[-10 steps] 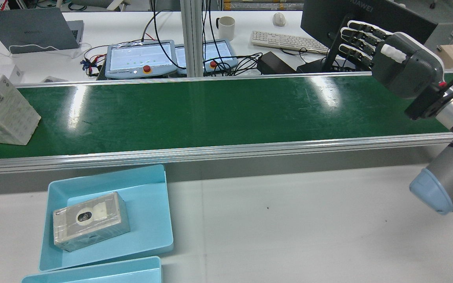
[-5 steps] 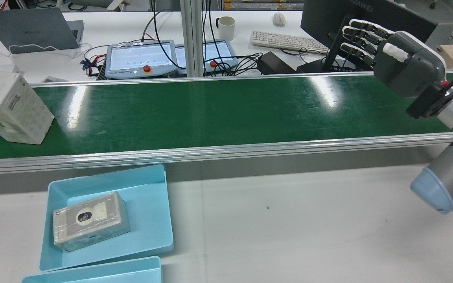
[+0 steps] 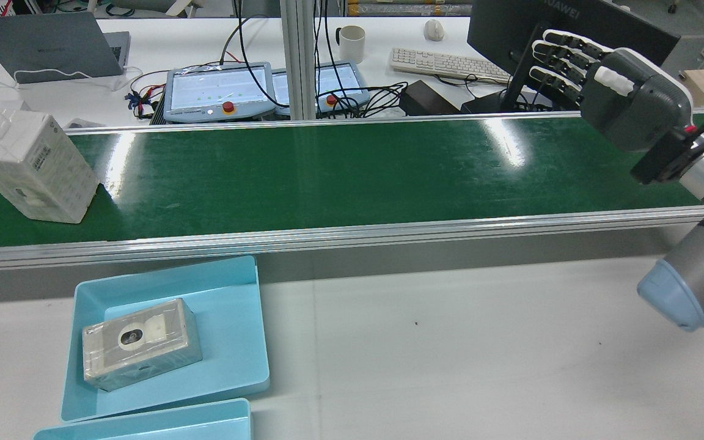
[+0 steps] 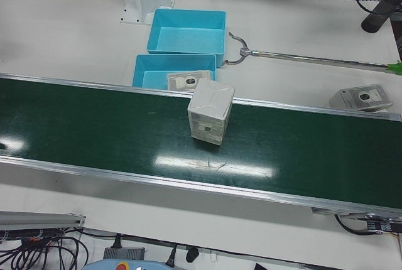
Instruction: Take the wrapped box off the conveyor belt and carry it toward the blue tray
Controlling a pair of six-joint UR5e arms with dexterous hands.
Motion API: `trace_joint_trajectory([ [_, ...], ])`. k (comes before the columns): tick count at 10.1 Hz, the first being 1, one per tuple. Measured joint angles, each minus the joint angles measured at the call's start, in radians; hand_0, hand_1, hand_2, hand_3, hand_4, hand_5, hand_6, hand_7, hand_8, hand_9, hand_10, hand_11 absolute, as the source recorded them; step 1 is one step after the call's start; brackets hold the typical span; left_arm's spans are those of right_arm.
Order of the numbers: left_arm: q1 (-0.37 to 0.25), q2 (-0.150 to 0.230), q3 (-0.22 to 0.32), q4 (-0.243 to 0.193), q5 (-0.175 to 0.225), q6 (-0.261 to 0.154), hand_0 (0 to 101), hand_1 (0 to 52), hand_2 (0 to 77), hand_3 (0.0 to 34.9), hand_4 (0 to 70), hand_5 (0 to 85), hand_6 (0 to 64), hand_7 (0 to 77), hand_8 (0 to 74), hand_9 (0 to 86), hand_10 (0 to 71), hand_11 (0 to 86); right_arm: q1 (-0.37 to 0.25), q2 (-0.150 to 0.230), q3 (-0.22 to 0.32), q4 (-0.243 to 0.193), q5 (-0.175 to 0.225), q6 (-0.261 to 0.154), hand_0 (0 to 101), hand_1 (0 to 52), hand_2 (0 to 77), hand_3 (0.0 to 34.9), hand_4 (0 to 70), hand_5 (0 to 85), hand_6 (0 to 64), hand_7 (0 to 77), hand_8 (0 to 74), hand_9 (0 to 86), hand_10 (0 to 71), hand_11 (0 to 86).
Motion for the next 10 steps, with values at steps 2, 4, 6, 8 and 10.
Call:
trace_joint_trajectory([
  [2, 0.000, 0.000, 0.000, 0.000, 0.000, 0.000, 0, 0.0, 0.5, 0.0, 0.0, 1.1, 0.0, 0.5, 0.5, 0.0, 0.0, 0.0, 0.001, 0.000, -0.001, 0.000, 0.000, 0.000, 40, 5.4, 3.8, 2.0, 14.7, 22.9, 7.6, 24.0, 10.4, 13.1, 13.1, 19.1],
  [4, 0.000, 0.000, 0.000, 0.000, 0.000, 0.000, 0, 0.0, 1.1, 0.0, 0.0, 1.1, 0.0, 0.5, 0.5, 0.0, 0.0, 0.5, 0.001, -0.001, -0.002, 0.000, 0.000, 0.000, 40, 5.4, 6.0, 2.0, 14.7, 22.9, 7.6, 24.0, 10.4, 13.1, 13.1, 19.1],
  [6, 0.000, 0.000, 0.000, 0.000, 0.000, 0.000, 0, 0.0, 1.1, 0.0, 0.0, 1.1, 0.0, 0.5, 0.5, 0.0, 0.5, 0.0, 0.005, -0.001, 0.001, 0.000, 0.000, 0.000, 40, 5.4, 6.5, 2.0, 14.7, 22.9, 7.6, 24.0, 10.4, 13.1, 13.1, 19.6],
  [8, 0.000, 0.000, 0.000, 0.000, 0.000, 0.000, 0, 0.0, 0.5, 0.0, 0.0, 1.1, 0.0, 0.5, 0.5, 0.0, 0.5, 0.0, 0.019, 0.006, 0.006, 0.001, 0.000, 0.000, 40, 1.6, 5.5, 1.9, 14.7, 22.9, 6.5, 24.0, 10.4, 13.1, 12.5, 19.1],
  [10, 0.000, 0.000, 0.000, 0.000, 0.000, 0.000, 0, 0.0, 1.1, 0.0, 0.0, 1.1, 0.0, 0.5, 0.5, 0.0, 0.0, 0.0, 0.027, 0.011, 0.008, 0.001, -0.001, 0.000, 40, 2.2, 6.0, 2.0, 14.7, 22.9, 7.1, 23.5, 10.4, 13.1, 12.5, 19.6],
])
